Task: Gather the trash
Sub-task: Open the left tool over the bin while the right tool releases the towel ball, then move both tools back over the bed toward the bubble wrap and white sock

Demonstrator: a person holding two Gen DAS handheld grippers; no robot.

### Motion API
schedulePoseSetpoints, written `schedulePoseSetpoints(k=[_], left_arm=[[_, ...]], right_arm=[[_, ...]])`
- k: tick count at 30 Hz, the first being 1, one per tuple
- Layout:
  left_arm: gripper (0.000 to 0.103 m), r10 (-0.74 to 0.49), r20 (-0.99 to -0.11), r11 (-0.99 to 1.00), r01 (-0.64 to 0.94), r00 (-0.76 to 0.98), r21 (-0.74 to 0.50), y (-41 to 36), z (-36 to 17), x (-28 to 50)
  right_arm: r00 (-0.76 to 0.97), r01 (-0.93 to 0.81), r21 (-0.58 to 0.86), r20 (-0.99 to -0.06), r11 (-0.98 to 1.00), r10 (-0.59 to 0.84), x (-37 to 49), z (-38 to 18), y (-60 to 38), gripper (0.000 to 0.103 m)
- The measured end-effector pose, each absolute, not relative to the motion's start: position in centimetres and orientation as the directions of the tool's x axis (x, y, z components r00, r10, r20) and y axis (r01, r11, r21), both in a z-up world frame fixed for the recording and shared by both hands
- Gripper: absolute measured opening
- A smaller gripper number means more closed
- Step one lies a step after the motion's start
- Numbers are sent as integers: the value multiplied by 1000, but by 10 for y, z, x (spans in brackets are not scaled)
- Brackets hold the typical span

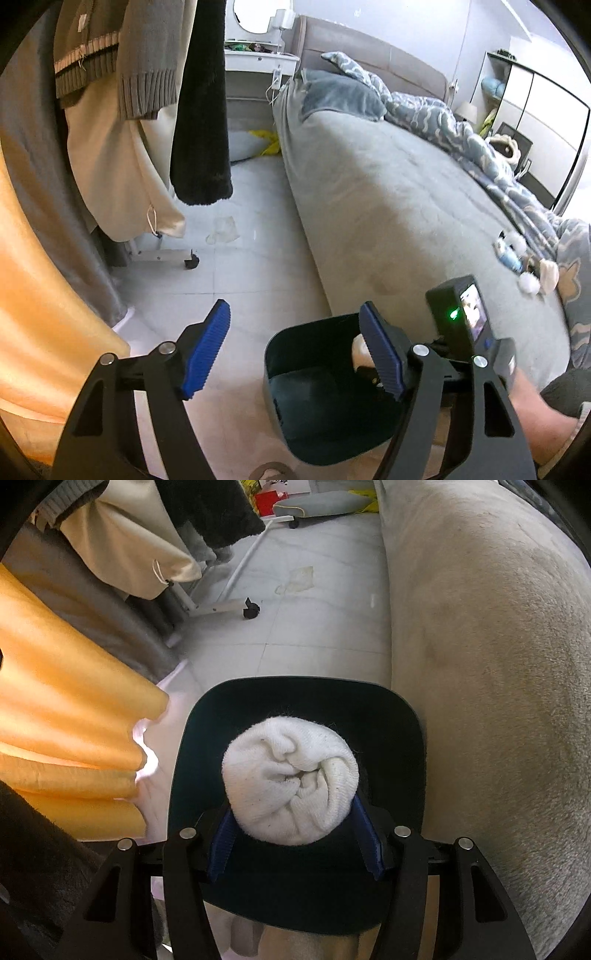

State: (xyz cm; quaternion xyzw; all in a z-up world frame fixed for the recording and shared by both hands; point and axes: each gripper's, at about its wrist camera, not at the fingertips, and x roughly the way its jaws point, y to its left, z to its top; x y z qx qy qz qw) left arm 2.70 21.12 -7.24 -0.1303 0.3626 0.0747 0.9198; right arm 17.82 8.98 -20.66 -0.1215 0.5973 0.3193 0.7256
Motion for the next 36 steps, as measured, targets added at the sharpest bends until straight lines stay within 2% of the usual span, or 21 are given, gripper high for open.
schedulePoseSetpoints(k=[4, 6, 8, 11, 18, 22, 27, 36], left_arm=[[75, 41, -654, 954, -224, 755, -198, 208, -63, 27], [75, 49, -629, 960, -211, 776, -185, 203, -59, 27], [75, 46, -605, 957, -209, 795, -203, 203, -56, 28], [75, 33, -573, 945, -212, 819, -248, 206, -49, 32], [76, 7, -521, 945, -177, 853, -277, 197, -33, 48], [77, 21, -486, 965, -144, 874, -217, 177, -19, 55], [80, 6, -436, 973, -106, 900, -204, 161, -6, 56], [81, -10, -431, 968, -100, 902, -231, 152, -4, 65]], right_arm=[[68, -612, 205, -949, 764, 309, 179, -211, 98, 66], [58, -618, 204, -951, 759, 303, 176, -211, 96, 77], [55, -629, 203, -951, 750, 303, 173, -209, 99, 83], [45, -637, 226, -943, 736, 329, 169, -204, 100, 87], [66, -667, 245, -921, 704, 384, 159, -178, 90, 87], [111, -682, 228, -907, 695, 406, 158, -160, 78, 88], [161, -697, 220, -880, 683, 448, 155, -140, 64, 88], [280, -696, 183, -821, 694, 497, 150, -98, 22, 88]])
